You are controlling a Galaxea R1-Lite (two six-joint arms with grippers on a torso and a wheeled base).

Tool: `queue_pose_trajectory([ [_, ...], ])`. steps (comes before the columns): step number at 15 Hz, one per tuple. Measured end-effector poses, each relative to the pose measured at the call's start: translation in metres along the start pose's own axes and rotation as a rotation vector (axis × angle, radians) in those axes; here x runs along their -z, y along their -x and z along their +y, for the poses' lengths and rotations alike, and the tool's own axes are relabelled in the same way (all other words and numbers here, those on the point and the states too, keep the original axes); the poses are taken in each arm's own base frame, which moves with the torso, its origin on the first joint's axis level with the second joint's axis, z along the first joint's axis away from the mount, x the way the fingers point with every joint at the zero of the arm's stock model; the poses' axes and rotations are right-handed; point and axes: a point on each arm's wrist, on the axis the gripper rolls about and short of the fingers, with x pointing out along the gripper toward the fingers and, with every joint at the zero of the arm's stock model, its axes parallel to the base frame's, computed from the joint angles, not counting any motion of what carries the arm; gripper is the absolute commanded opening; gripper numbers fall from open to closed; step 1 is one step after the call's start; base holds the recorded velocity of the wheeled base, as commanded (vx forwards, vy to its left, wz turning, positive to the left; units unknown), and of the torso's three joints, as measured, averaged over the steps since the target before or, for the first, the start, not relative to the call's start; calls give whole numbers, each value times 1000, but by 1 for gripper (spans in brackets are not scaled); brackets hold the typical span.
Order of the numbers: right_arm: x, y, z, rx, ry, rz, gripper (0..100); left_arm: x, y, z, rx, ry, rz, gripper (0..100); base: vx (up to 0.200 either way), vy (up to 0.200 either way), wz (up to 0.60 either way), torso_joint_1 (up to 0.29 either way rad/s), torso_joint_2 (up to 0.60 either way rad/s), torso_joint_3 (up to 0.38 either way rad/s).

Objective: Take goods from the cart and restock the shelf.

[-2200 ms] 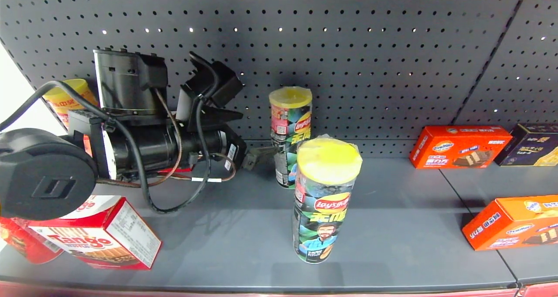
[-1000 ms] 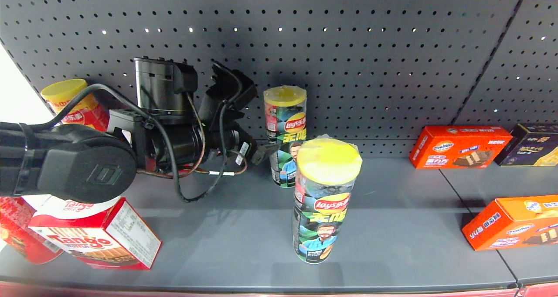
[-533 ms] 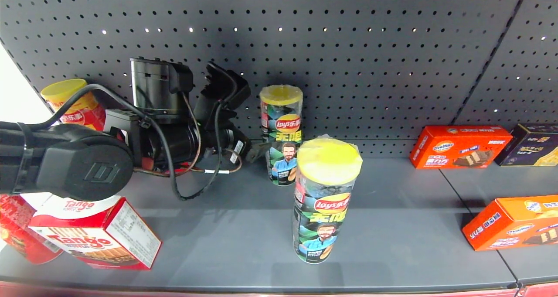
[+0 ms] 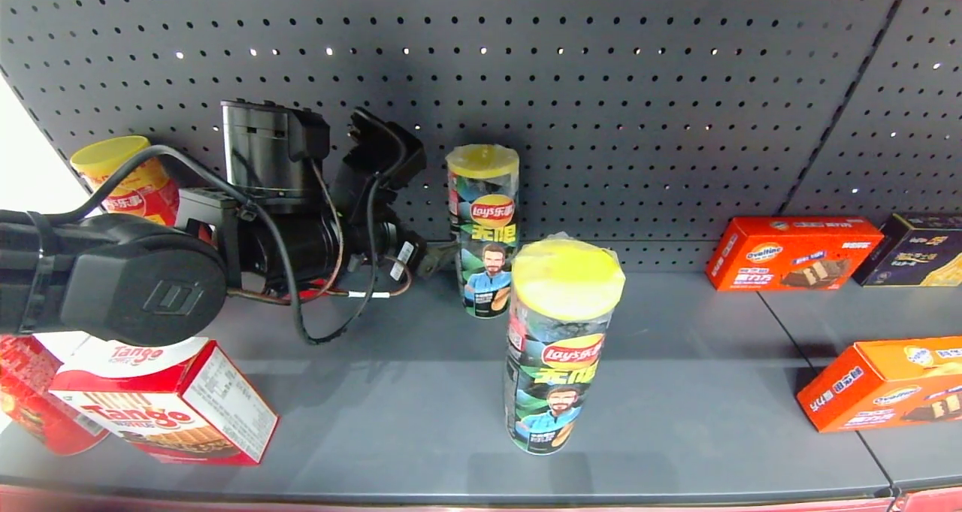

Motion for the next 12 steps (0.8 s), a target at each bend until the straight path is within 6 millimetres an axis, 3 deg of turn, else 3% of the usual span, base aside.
queue_pose_trajectory([
  [8, 0, 0, 0, 0, 0, 0, 100, 10, 10, 6, -50, -43, 44, 100, 0, 0, 0, 0, 0, 0],
  [12, 0, 0, 0, 0, 0, 0, 100, 10, 4, 5, -67, -44, 54, 100, 0, 0, 0, 0, 0, 0],
])
